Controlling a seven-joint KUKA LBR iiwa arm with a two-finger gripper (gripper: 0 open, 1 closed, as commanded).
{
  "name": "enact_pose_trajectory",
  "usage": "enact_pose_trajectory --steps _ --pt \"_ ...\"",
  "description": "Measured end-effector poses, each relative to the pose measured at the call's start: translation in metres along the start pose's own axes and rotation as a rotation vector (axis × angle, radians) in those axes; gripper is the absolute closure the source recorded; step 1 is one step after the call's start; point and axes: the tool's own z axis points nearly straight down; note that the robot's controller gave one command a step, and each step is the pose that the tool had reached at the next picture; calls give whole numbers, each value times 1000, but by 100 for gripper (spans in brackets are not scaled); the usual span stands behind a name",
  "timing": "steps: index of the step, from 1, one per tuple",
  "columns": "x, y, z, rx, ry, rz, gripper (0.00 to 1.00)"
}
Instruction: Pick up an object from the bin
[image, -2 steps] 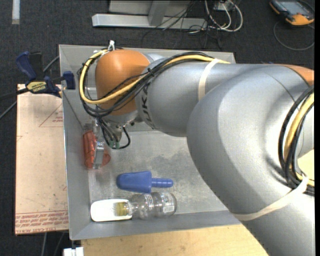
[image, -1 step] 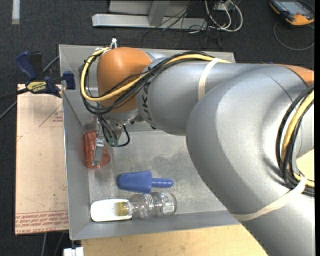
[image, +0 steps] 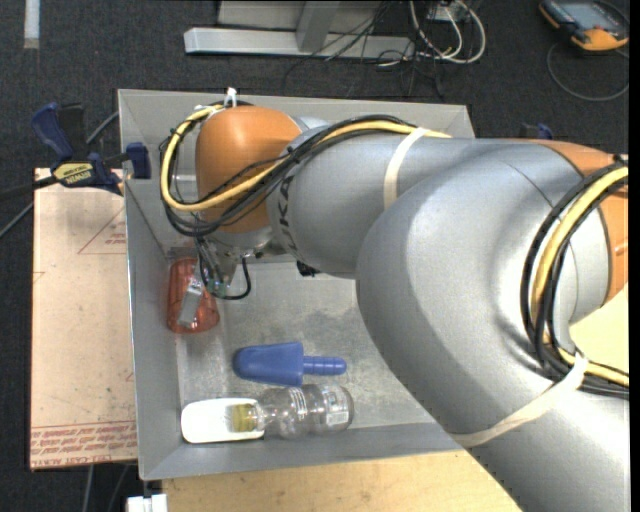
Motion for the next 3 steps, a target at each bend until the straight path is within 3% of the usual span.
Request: enact_pose_trajectory --steps 1,3 --pt "-1 6 -3 12 7 63 100" --pt "-1 6 -4 12 7 63 100"
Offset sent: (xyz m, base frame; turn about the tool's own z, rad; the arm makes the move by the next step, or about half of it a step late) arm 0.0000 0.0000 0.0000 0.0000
